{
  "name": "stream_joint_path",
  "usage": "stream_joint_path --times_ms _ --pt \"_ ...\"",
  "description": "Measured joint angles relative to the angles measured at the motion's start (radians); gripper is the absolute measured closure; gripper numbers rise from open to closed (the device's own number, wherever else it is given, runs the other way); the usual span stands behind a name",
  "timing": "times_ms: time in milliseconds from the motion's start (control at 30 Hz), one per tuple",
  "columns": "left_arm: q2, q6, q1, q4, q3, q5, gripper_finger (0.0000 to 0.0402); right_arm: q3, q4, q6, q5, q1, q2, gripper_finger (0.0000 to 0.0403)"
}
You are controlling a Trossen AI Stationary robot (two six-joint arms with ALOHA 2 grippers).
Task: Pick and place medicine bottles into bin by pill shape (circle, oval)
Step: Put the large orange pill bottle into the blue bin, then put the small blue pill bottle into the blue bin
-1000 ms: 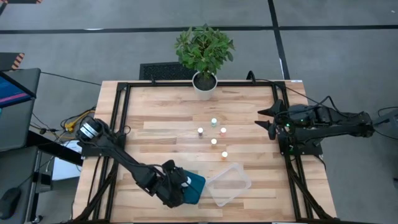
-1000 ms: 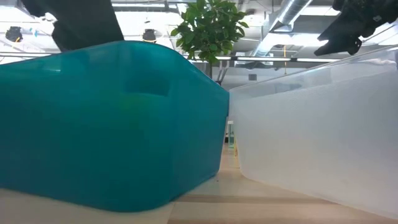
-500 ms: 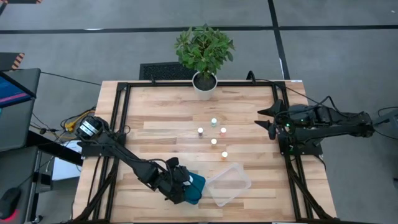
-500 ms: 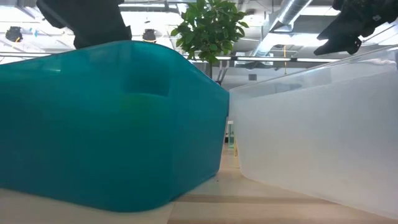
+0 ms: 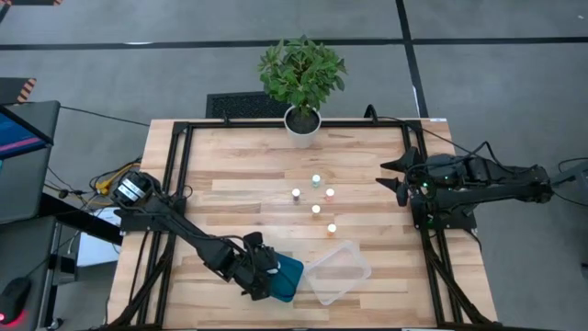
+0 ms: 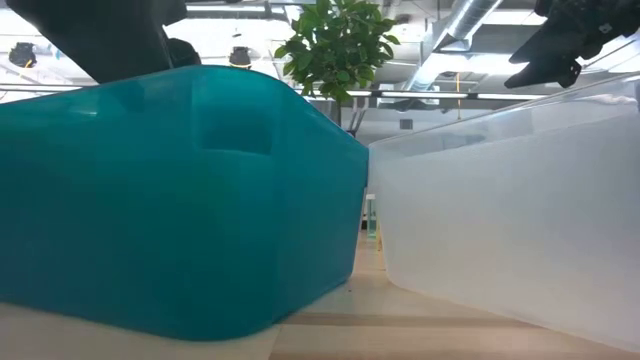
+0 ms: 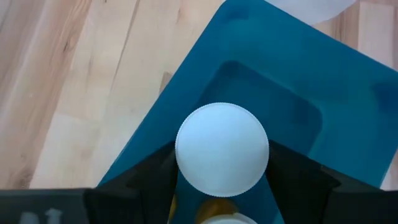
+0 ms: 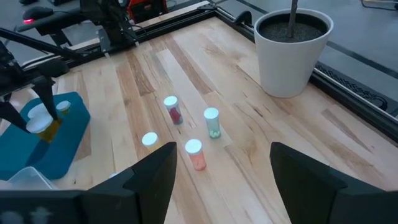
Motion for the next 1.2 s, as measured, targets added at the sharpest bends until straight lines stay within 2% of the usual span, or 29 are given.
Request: stream_joint_path --times_ms 167,367,633,733,1000,1200 --pt "0.0 0.044 0.005 0.004 0.0 0.005 0.0183 0.0 0.0 0.003 0.0 0.0 0.0 0.0132" --pt "0.0 0.048 0.015 0.008 0.0 0.058 0.0174 0.0 0.011 0.002 0.0 0.0 0.0 0.0132" --pt "-0.002 0.05 0.015 0.003 0.0 0.064 0.0099 0.0 0.011 0.002 0.0 0.0 0.0 0.0132" --pt "-0.002 0.031 0.015 -0.004 0.006 0.064 0.0083 0.0 0.011 0.002 0.0 0.0 0.0 0.0132" --pt "-0.003 0.036 0.015 -0.017 0.044 0.061 0.0079 0.0 0.011 0.002 -0.001 0.0 0.0 0.0132" --pt "-0.03 0.014 0.014 -0.025 0.064 0.009 0.0079 0.0 0.012 0.002 -0.001 0.0 0.0 0.0132"
